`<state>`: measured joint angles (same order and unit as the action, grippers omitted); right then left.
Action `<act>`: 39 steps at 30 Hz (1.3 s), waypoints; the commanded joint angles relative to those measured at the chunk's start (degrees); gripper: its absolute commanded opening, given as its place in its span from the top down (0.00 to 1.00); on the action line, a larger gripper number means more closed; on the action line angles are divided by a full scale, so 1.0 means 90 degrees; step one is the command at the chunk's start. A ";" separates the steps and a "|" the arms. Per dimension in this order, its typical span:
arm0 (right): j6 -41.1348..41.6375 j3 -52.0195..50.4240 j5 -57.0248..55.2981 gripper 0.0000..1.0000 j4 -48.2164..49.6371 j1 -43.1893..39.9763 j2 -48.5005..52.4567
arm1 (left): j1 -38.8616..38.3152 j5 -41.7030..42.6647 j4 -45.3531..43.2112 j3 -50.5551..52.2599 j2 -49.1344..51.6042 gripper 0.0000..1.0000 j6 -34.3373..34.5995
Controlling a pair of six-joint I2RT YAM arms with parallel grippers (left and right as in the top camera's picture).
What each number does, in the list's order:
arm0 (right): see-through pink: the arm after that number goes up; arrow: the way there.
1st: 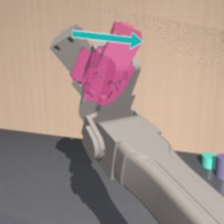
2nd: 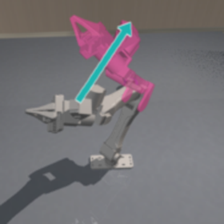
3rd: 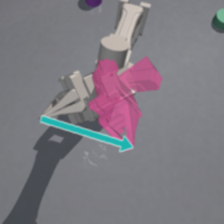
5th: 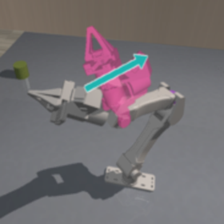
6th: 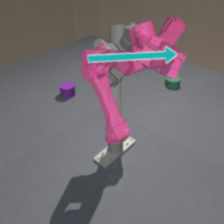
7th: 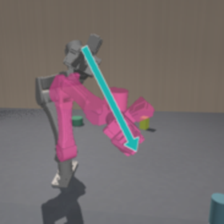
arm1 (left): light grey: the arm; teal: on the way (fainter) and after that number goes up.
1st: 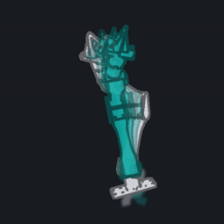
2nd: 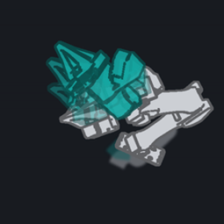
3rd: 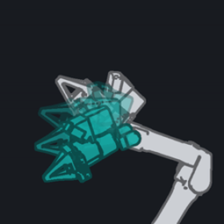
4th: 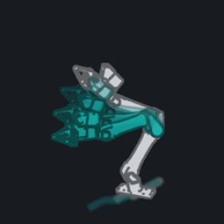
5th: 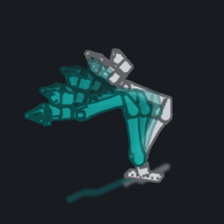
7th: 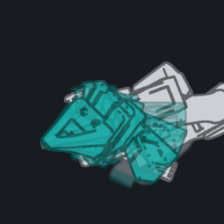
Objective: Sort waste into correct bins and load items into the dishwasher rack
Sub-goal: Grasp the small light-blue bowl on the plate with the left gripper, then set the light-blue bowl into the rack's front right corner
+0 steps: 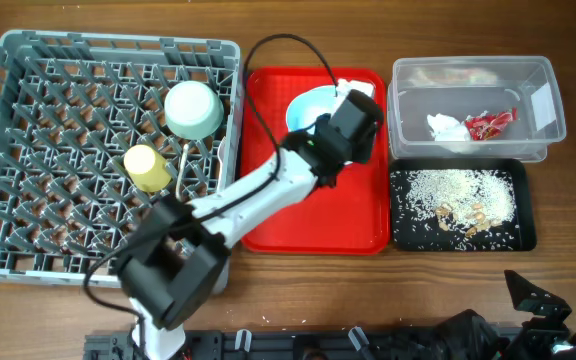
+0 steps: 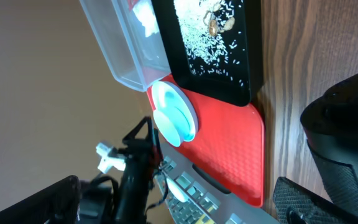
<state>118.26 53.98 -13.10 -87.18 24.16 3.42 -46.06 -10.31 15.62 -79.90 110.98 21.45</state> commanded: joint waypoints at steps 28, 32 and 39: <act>0.0049 -0.0005 0.0002 0.00 0.0010 -0.0010 0.0041 | 0.4299 0.6375 0.6487 0.0180 -0.4269 0.96 -0.1693; 0.0049 -0.0005 0.0002 0.00 0.0010 -0.0010 0.0041 | 0.6101 0.8765 0.7791 0.1171 -0.3257 0.96 -0.3849; 0.0049 -0.0005 0.0002 0.00 0.0010 -0.0010 0.0041 | 0.7781 0.8456 0.7096 0.2640 -0.2171 0.96 -0.4177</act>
<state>118.28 53.98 -13.10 -87.18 24.16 3.42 18.48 68.69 80.62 -58.67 88.99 -13.10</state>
